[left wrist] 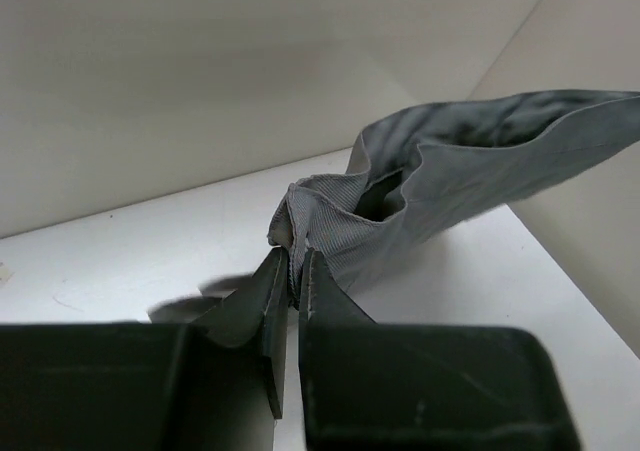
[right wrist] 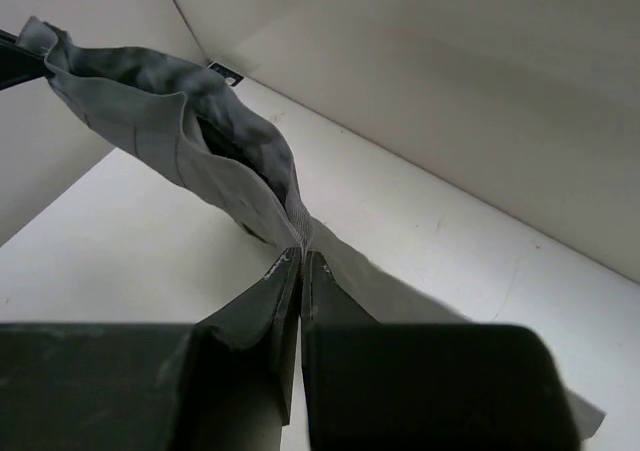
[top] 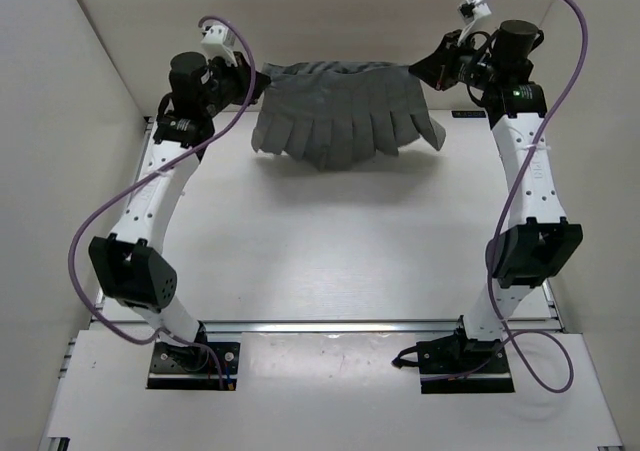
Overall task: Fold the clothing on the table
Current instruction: Flatten the skirt out, then fold the skirt
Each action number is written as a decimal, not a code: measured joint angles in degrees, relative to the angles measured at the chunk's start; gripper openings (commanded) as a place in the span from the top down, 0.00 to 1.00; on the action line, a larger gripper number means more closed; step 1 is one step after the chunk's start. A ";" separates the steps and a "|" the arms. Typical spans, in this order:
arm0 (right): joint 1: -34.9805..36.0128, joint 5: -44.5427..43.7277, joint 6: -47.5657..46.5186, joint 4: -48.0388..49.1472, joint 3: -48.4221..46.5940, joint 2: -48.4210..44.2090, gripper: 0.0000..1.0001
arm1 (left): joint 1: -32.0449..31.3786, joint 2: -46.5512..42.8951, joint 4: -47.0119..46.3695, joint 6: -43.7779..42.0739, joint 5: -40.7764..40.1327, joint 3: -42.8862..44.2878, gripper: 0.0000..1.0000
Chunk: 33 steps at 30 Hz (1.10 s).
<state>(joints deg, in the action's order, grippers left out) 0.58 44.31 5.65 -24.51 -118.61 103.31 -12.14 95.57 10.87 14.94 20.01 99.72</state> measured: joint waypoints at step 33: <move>9.84 -8.61 2.69 -3.72 78.47 -50.99 1.00 | -7.96 -66.05 2.62 20.76 -6.99 -74.29 1.00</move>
<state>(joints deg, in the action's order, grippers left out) 10.41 35.70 8.34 -28.23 -40.14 52.31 -20.10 29.52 13.50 35.70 13.02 25.43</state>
